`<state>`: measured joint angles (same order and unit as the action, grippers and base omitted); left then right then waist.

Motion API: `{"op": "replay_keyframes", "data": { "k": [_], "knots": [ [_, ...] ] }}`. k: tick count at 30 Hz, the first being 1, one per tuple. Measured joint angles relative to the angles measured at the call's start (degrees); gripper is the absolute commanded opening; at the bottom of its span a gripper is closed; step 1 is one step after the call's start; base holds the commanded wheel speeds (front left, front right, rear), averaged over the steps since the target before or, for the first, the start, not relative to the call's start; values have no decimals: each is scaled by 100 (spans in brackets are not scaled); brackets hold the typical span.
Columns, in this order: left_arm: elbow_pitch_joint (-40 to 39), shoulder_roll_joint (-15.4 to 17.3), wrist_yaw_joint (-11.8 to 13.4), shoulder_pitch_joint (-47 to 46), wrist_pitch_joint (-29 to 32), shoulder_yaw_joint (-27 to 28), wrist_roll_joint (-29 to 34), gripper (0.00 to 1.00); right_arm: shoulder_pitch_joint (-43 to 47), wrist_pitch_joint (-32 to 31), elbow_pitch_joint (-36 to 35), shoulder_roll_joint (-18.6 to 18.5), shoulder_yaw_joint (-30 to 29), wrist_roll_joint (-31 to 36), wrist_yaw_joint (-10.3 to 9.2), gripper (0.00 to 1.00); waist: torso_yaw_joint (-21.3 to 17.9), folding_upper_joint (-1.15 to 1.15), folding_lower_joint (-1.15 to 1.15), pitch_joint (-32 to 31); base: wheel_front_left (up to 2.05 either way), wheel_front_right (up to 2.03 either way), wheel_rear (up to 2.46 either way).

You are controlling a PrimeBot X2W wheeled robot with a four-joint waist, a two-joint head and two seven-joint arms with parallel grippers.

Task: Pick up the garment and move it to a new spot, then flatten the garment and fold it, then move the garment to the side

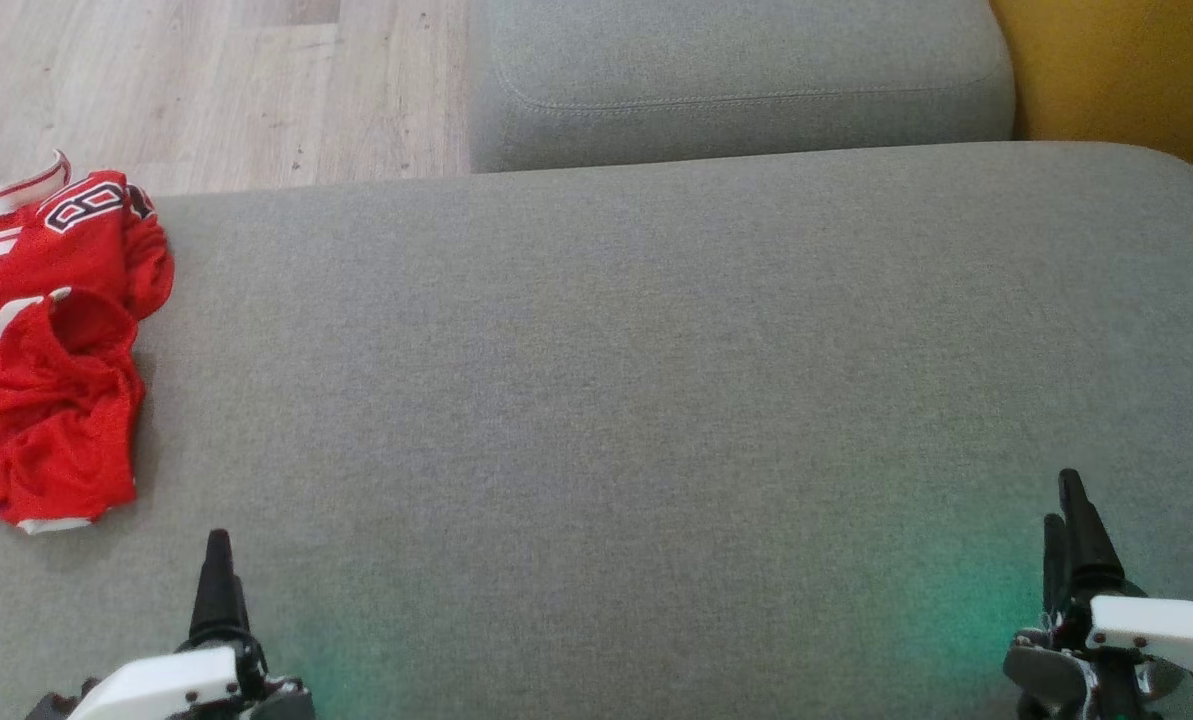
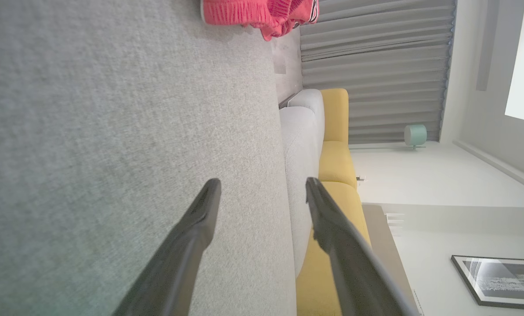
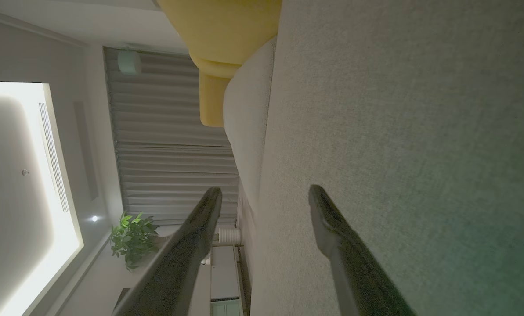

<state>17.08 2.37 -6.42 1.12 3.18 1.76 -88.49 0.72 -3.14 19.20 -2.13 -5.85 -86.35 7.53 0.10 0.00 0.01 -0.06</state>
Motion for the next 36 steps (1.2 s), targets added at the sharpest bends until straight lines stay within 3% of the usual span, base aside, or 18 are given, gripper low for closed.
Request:
{"op": "replay_keyframes", "data": {
  "k": [12,22,36],
  "knots": [
    [-372,0,186,3,-183,-254,959,100,1,179,-320,0,20,1033,0,100,29,0,0,5,0,0,0],
    [-438,4,263,6,-355,-524,2237,100,5,349,-564,0,208,2060,0,100,63,0,0,9,0,0,0],
    [-563,3,444,64,-602,-717,3554,100,60,612,-625,-2,568,3571,0,100,113,0,0,-13,0,0,0]
  ]
}}
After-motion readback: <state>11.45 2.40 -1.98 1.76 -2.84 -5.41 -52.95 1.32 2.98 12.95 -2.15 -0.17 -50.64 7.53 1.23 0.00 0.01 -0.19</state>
